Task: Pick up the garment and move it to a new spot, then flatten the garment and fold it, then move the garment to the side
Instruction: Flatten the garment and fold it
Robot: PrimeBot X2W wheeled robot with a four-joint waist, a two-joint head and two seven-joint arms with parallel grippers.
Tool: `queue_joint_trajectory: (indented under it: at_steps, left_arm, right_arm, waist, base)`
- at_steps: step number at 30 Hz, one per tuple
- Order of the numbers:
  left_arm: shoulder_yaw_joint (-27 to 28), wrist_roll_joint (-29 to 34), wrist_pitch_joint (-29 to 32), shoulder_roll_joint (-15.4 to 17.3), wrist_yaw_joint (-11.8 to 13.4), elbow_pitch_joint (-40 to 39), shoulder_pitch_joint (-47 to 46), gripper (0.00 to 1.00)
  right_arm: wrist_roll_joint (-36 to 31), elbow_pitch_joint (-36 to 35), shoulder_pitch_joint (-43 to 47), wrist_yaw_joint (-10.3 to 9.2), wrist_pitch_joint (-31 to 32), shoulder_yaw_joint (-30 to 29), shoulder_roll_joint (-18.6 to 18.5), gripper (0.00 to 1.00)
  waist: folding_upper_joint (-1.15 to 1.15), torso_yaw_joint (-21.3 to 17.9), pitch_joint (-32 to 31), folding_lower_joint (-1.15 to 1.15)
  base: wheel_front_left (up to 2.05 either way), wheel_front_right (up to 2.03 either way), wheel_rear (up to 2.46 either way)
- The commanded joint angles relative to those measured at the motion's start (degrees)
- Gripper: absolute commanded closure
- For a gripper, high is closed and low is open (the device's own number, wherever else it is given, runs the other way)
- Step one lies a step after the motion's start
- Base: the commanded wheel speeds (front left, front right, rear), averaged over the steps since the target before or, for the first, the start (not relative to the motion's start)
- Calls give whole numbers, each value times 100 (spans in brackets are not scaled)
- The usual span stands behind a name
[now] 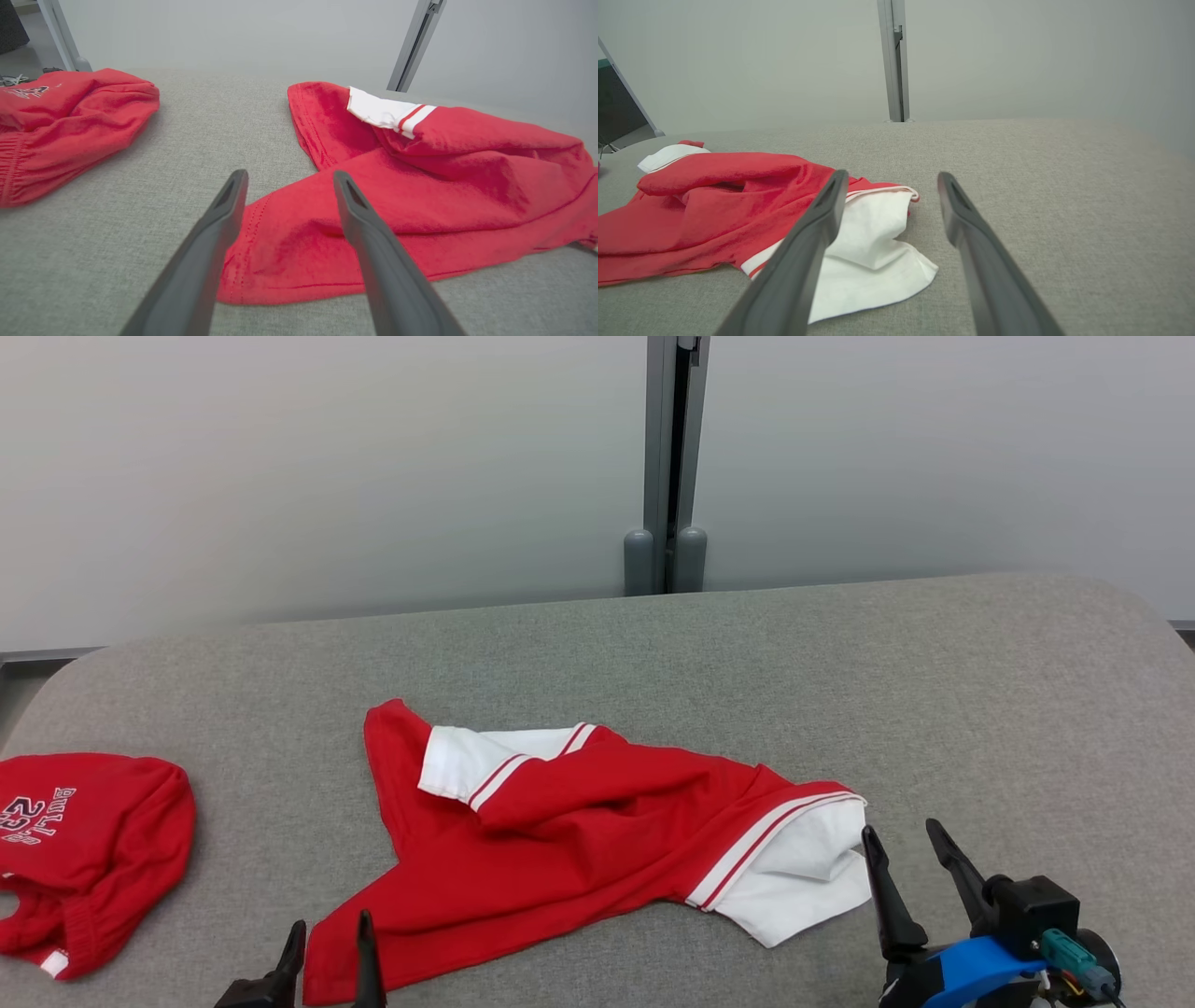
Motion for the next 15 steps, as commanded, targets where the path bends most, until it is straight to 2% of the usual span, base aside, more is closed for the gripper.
queue_joint_trajectory:
  at_steps: [1,7,15]
  left_arm:
    - [-35,-22,-15,-2,15,-24,22,0]
    - [-142,-74,-15,-2,4,41,-48,0]
    - [-318,-82,-15,-3,-34,123,-194,0]
  right_arm:
    - [41,9,41,0,-20,16,-4,0]
    - [-175,559,-103,0,-21,28,-3,0]
    - [-696,1778,-698,0,-21,-483,-8,0]
  waist:
    - [0,5,6,0]
    - [0,74,116,0]
    - [0,332,424,0]
  base:
    - [0,0,0]
    - [0,0,0]
    - [0,0,0]
